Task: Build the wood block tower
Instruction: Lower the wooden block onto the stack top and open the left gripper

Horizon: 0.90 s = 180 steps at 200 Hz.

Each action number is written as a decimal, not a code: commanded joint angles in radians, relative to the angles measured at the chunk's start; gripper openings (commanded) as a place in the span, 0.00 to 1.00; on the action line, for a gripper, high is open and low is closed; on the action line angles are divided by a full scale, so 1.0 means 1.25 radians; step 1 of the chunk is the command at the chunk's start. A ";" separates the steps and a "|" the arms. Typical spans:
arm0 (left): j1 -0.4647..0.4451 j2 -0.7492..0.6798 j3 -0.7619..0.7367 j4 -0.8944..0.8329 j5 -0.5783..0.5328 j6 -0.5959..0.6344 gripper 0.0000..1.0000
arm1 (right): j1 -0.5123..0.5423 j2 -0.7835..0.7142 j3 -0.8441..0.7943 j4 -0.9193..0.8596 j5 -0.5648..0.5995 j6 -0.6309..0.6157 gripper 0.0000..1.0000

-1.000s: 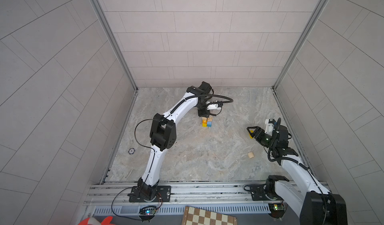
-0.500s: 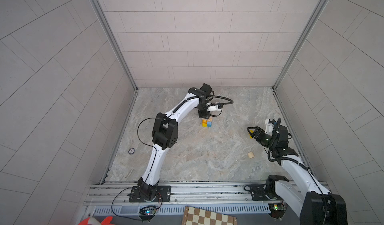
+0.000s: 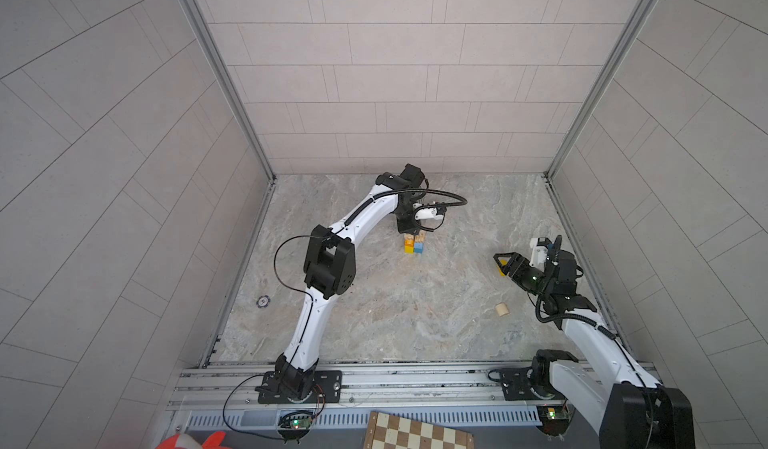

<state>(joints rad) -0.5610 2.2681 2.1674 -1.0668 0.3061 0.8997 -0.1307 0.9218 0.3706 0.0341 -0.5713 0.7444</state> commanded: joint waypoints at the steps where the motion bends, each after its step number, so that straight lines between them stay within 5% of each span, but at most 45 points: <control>1: 0.003 -0.002 0.010 -0.009 -0.008 0.016 0.35 | 0.005 -0.007 -0.001 0.002 0.008 0.002 0.70; 119: 0.001 -0.002 -0.001 0.000 -0.013 0.017 0.46 | 0.005 -0.006 -0.002 0.008 0.008 0.004 0.70; 155: -0.003 -0.017 -0.012 0.010 -0.026 0.014 0.58 | 0.005 -0.008 0.000 0.002 0.010 0.001 0.70; 180: -0.008 -0.049 -0.032 0.025 -0.037 0.012 0.83 | 0.005 -0.016 0.015 -0.043 0.039 -0.013 0.70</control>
<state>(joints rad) -0.5636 2.2662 2.1555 -1.0447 0.2749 0.9150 -0.1307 0.9218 0.3706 0.0299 -0.5652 0.7410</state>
